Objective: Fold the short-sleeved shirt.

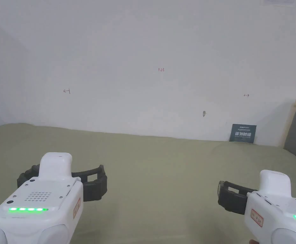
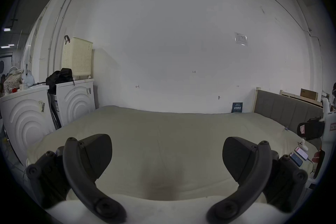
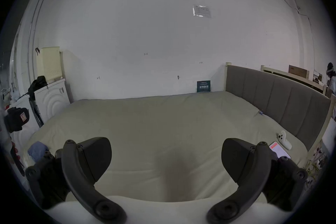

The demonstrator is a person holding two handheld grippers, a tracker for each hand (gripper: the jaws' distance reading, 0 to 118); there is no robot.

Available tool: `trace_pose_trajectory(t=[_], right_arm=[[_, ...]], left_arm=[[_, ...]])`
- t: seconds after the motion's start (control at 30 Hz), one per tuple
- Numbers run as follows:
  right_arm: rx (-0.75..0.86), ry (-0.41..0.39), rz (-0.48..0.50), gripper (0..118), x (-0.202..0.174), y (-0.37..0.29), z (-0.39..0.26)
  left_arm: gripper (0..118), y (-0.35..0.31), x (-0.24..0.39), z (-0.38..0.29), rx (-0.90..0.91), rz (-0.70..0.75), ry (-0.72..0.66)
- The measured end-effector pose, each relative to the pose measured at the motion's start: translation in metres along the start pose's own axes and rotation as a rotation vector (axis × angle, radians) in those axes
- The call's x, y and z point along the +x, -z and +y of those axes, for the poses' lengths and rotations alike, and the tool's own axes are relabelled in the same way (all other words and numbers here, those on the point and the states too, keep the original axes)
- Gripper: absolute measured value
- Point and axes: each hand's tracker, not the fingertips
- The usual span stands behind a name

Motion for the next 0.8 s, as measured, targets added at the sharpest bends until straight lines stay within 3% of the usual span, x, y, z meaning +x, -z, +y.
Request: trace_pose_trajectory(t=[0.33,0.43,0.57,0.7,0.8], right_arm=[[-0.004,0.019,-0.025,118,0.002,-0.003,0.01],[-0.035,0.05,0.011,118,-0.001,-0.005,0.01],[0.026,-0.014,0.025,118,-0.006,-0.008,0.008],[0.118,-0.126,-0.022,118,-0.014,-0.012,0.001],[0.104,-0.161,-0.038,118,-0.018,-0.008,-0.001]], left_arm=[[118,-0.002,-0.001,0.001,-0.002,0.005,-0.008],[118,-0.001,-0.001,0.001,-0.008,-0.002,-0.008],[118,0.0,-0.001,0.001,-0.015,-0.01,-0.022],[118,0.0,0.001,0.0,-0.016,-0.013,0.018],[118,0.0,0.002,-0.001,-0.013,-0.013,0.029]])
